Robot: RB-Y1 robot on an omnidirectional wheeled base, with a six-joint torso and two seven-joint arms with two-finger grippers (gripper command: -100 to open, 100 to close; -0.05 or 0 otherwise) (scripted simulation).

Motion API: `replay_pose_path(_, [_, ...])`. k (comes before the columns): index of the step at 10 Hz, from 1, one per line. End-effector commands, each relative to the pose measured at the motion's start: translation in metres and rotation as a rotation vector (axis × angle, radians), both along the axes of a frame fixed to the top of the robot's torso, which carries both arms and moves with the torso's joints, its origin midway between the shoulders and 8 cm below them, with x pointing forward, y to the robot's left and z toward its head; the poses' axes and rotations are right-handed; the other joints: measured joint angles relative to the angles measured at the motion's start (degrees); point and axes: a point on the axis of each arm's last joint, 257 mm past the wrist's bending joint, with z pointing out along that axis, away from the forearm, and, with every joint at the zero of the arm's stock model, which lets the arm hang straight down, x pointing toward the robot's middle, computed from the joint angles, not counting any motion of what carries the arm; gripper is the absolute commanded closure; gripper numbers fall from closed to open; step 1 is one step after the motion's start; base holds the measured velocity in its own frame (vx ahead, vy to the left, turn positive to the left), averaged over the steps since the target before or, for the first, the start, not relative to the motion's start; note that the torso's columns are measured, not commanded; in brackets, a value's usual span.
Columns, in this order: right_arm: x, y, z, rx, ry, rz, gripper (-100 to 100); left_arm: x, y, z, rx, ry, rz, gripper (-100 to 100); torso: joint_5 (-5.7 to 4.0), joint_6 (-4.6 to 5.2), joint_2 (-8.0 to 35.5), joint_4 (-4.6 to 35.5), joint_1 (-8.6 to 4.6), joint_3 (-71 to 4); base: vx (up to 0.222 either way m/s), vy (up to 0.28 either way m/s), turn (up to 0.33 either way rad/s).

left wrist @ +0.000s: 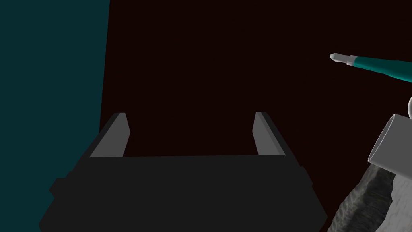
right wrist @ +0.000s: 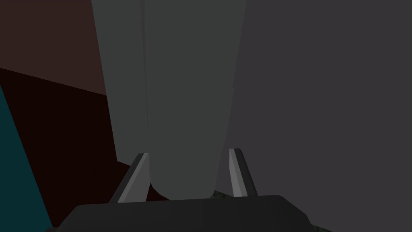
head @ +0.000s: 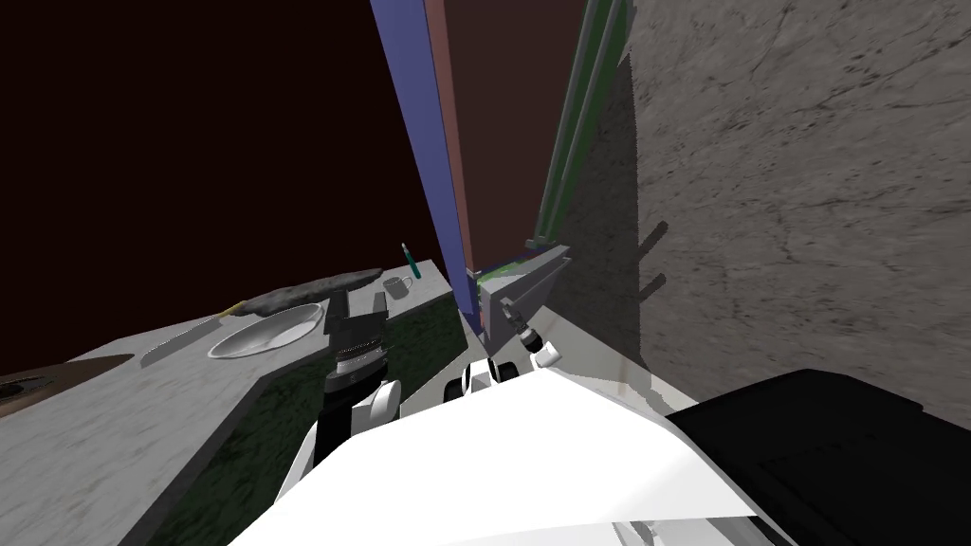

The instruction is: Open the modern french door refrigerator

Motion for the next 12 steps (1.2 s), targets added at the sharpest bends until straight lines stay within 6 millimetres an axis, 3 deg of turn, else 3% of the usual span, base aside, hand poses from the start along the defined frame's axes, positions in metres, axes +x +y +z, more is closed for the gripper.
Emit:
replay_pose_path(1, [0.0, -0.001, -0.002, 0.001, 0.004, 0.003, 100, 0.0, 0.0, 0.0, 0.0, 0.0, 0.0, 0, -0.04, 0.02, -0.17, -0.09, -0.05, -0.08, -0.103, -0.038, -0.008])
replay_pose_path(10, [-0.014, -0.013, -0.008, -0.001, 0.025, 0.022, 100, 0.0, 0.0, 0.0, 0.0, 0.0, 0.0, 0, 0.01, -0.01, -0.08, -0.01, 0.09, -0.05, -0.16, -0.062, -0.028])
replay_pose_path(11, [0.001, -0.017, 0.008, -0.003, 0.009, 0.028, -100, 0.0, 0.0, 0.0, 0.0, 0.0, 0.0, 0, 0.02, -0.03, -0.17, -0.03, 0.08, -0.1, -0.128, -0.01, 0.002])
replay_pose_path(12, [0.007, -0.02, 0.013, -0.004, 0.009, 0.028, -100, 0.0, 0.0, 0.0, 0.0, 0.0, 0.0, 0, 0.14, -0.07, -0.22, 0.1, 0.35, -0.18, -0.079, 0.043, -0.001])
